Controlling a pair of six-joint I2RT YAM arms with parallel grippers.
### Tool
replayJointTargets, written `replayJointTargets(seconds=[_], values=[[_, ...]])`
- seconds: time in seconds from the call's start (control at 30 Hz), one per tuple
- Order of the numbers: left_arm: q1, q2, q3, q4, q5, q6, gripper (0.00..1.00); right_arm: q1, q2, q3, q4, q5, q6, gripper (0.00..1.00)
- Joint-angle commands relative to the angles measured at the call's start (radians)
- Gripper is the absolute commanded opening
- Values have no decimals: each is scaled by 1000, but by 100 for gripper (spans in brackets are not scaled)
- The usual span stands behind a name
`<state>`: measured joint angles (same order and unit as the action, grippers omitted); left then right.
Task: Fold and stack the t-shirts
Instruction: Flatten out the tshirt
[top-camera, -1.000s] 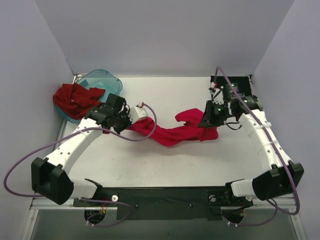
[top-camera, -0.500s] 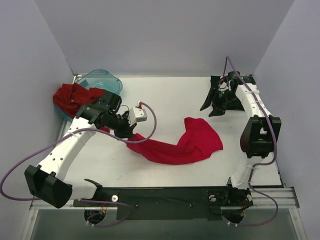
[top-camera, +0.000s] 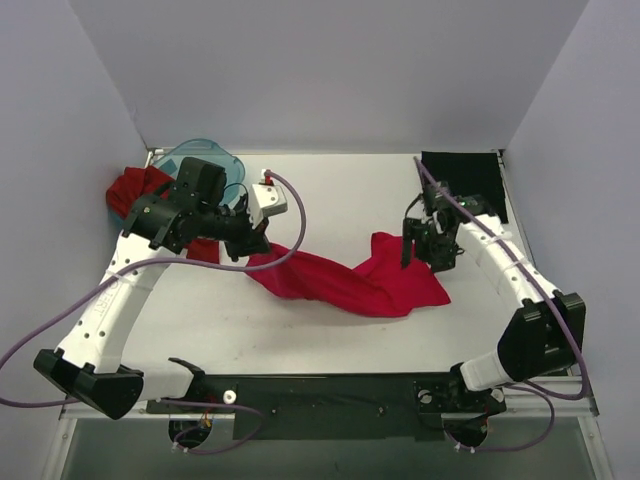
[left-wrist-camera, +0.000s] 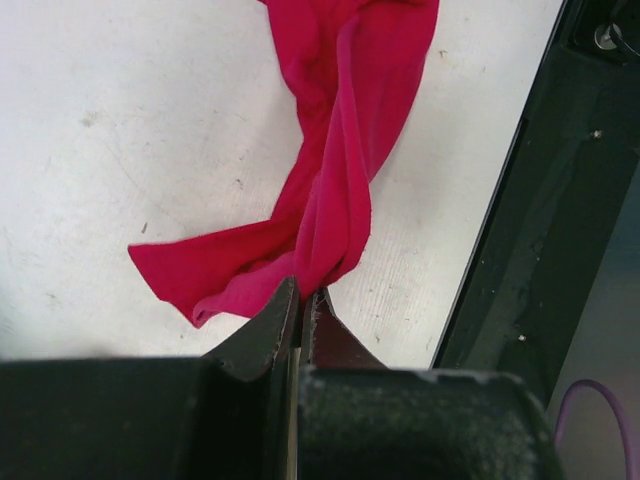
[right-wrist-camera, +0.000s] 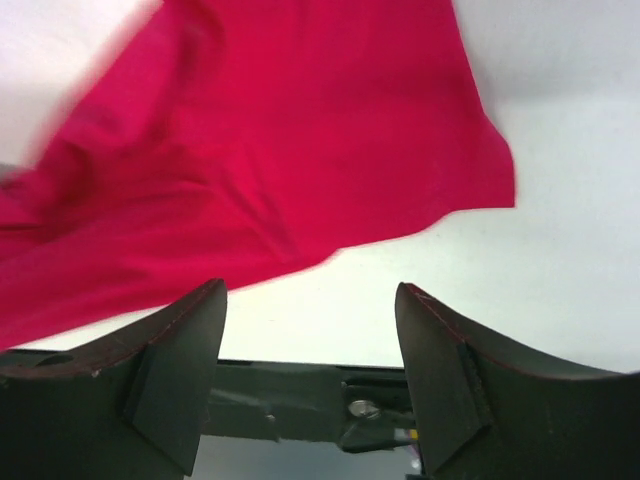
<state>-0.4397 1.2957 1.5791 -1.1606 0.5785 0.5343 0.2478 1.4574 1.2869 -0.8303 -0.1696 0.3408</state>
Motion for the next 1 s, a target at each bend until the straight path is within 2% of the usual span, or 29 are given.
replayJointTargets(seconds=[0.0,0.2,0.37,0.47,0.6,0.7,0.83,0.9,0.93,0.97], values=[[-5,-18,-11,-42,40,0,0,99,8,-228,32,183,85,64],[-5,-22,-36,-34,37,-3,0,71,53,-377,149,222,144,67],[-5,-36,-60,-31,37,-5,0,-135,-79,-527,324,131,300,65],[-5,-38,-64,-27,40,-10,0,-203,-115,-560,405,166,351,65],[-5,-38,-64,-25,46,-13,0,-225,-31,-538,412,275,380,66],[-5,-39,-62,-27,41,-11,0,-225,78,-517,408,236,389,64],[-5,-42,-62,-30,34,-8,0,-217,110,-549,430,179,415,61],[-4,-47,-64,-30,27,-4,0,-225,100,-558,441,179,412,37],[-4,-44,-64,-31,21,-3,0,-229,86,-555,442,179,403,18],[-4,-42,-64,-33,20,7,0,-234,78,-543,441,179,399,8]])
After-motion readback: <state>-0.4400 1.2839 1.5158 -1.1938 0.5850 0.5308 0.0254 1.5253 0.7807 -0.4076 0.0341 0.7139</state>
